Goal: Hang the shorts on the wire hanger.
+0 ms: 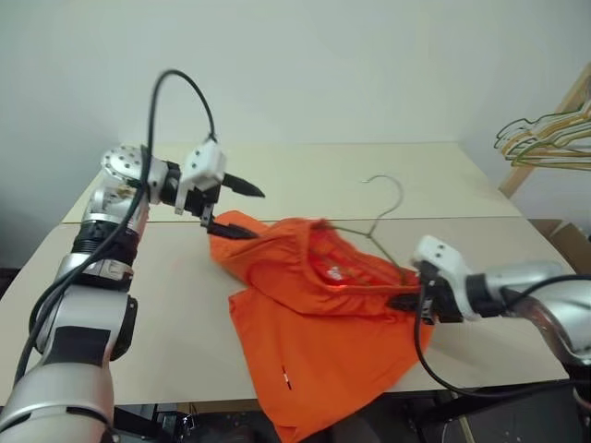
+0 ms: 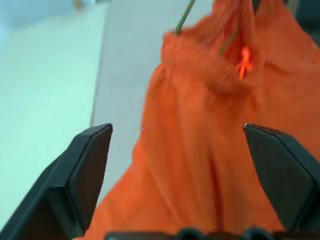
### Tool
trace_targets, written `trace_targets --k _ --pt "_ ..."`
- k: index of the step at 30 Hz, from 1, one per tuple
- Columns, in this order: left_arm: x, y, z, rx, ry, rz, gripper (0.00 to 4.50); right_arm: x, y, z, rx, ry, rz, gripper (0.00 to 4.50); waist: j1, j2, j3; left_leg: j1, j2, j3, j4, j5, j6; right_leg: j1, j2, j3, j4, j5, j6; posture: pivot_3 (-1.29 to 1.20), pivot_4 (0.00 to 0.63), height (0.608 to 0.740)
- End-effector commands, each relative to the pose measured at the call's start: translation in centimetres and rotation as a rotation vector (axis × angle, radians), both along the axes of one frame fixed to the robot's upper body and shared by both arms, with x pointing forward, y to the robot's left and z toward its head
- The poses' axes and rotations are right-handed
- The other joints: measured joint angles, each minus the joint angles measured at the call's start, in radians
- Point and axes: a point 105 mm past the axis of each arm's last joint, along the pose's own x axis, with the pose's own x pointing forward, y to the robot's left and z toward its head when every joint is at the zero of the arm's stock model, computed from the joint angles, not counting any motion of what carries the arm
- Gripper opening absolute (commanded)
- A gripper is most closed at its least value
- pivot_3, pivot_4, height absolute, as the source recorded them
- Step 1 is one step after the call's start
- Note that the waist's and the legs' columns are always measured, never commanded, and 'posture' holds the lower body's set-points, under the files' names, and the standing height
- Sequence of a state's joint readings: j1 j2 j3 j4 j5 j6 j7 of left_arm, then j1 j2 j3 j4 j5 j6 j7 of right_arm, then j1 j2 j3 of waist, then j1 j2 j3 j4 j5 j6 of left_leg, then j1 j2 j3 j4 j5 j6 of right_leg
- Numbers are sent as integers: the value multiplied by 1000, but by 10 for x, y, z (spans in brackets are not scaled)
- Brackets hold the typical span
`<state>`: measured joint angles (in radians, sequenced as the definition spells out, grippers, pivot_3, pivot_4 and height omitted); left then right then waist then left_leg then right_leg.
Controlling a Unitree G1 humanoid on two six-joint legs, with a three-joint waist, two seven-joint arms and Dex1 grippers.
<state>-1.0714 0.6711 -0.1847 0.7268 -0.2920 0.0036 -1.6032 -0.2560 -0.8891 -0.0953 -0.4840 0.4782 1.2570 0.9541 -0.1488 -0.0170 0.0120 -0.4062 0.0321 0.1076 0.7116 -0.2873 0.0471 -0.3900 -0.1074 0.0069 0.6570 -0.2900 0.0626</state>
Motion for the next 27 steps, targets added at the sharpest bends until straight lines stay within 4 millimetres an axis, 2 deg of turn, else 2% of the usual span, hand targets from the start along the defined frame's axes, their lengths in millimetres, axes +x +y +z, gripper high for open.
trace_targets --k 1,7,15,22,27 --pt "-6 -5 28 -164 -12 6 4467 -6 -31 21 69 -63 -272 0 2 0 0 0 0 0 0 0 0 0 0 0 0 0 0 -230 0 740" --pt "-21 -23 41 -333 26 -4 4467 -20 -84 22 134 -82 -650 0 -2 1 -1 1 0 0 0 0 0 1 0 1 0 0 1 -261 0 740" --pt "-39 -32 63 -492 144 -36 4467 -30 -141 21 115 -134 -1004 0 -30 6 -4 3 0 0 -1 0 0 2 0 3 1 0 1 -270 0 740" --pt "-51 -34 82 -587 213 -74 4467 -27 -177 25 80 -152 -1241 0 -43 15 -10 9 -1 2 -5 -1 2 4 2 8 -3 0 1 -256 0 740" --pt "-59 -33 93 -642 203 -72 4467 -25 -204 38 56 -194 -1430 0 -54 20 -13 11 -1 3 -9 2 -4 5 2 10 -7 0 1 -248 0 740"
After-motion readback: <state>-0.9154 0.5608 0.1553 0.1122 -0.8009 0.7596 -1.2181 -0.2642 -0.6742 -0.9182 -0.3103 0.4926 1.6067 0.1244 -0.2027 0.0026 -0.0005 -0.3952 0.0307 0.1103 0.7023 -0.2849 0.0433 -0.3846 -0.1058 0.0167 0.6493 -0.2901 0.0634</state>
